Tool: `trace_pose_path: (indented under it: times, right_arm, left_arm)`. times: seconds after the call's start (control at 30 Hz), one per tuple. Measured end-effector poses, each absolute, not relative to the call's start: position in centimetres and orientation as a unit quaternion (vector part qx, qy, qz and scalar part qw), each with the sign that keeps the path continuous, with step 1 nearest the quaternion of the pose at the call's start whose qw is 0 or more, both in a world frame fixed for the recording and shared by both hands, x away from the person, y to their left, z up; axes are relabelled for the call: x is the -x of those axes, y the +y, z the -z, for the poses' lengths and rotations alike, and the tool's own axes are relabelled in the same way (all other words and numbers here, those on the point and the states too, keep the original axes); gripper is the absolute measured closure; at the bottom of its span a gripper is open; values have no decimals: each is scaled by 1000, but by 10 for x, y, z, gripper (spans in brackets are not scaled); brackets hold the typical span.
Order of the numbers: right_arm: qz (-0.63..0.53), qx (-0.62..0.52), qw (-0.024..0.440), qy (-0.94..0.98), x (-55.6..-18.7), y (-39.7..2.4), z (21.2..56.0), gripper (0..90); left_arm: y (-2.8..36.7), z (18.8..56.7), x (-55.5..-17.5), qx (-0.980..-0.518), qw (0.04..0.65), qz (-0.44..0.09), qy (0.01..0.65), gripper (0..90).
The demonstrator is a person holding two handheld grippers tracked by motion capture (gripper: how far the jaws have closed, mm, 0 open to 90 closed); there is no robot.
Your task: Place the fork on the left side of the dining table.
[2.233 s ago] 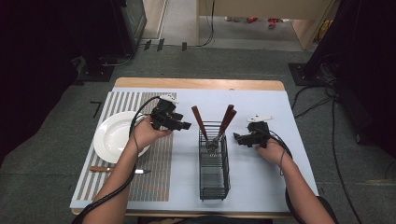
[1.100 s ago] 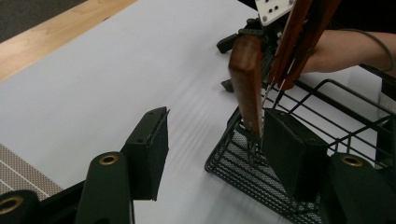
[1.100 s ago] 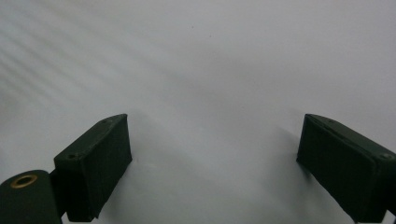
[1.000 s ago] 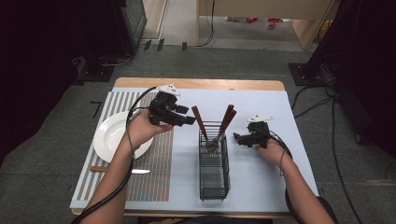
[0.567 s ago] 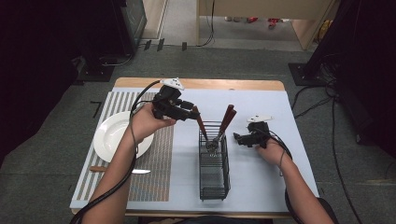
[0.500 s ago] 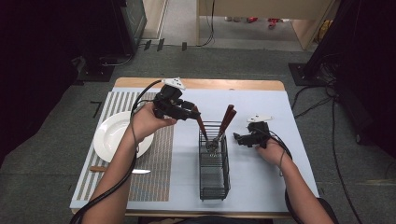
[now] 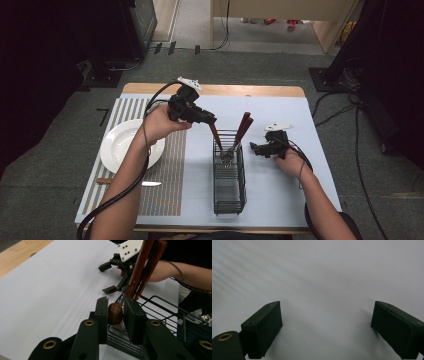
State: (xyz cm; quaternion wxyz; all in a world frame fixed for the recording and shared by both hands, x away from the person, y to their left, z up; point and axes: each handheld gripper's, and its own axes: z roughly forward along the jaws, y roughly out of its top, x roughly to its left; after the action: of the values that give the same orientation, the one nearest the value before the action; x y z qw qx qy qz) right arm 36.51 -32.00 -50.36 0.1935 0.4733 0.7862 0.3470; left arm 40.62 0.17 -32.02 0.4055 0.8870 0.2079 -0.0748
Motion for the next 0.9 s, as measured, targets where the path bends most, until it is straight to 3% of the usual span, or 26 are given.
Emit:
trace_pose_path:
  times: [0.2, 0.9]
  right_arm:
    - [-347, -474, 193, 786, -365, -320, 504, 91]
    - [-347, -475, 193, 786, -365, -320, 503, 91]
  left_arm:
    - [4, 316, -402, -877, 415, 107, 217, 811]
    - [11, 282, -376, -872, 446, 44, 196, 816]
